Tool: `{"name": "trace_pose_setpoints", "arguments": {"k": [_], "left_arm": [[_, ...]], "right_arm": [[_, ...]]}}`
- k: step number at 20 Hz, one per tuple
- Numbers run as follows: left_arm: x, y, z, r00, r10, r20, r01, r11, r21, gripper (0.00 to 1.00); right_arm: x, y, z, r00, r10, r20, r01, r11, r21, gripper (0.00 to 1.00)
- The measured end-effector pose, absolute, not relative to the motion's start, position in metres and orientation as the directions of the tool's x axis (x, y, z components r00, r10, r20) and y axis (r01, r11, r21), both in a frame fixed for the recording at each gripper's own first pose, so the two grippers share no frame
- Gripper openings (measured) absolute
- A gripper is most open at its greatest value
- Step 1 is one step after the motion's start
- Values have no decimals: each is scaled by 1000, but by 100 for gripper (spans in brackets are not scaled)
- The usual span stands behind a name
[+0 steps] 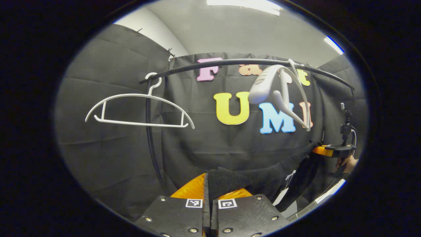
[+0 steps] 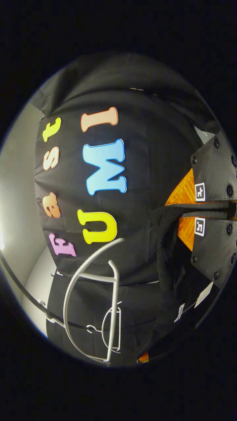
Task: Grasp the clothes on the hanger with both hands and then place them into the laundry hamper below.
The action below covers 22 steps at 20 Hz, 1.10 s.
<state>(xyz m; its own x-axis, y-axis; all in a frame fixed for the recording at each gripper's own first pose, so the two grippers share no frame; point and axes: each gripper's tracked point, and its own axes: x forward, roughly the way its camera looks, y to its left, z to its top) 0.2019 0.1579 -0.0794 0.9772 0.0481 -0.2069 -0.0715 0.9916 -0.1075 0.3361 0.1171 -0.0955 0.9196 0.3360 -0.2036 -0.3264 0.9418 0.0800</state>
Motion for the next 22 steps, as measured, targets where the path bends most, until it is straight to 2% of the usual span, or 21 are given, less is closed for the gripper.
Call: {"name": "trace_pose_setpoints", "arguments": {"k": [7,22], "left_arm": [[190,130,-90,978,-28,-205,1,991,-130,2],[141,12,-80,942,-303,-146,269,939,-214,2]], "right_arm": [[284,111,-105,920,313,-235,-309,949,54,4],[162,154,-90,898,369,-239,-367,929,53,4]]}}
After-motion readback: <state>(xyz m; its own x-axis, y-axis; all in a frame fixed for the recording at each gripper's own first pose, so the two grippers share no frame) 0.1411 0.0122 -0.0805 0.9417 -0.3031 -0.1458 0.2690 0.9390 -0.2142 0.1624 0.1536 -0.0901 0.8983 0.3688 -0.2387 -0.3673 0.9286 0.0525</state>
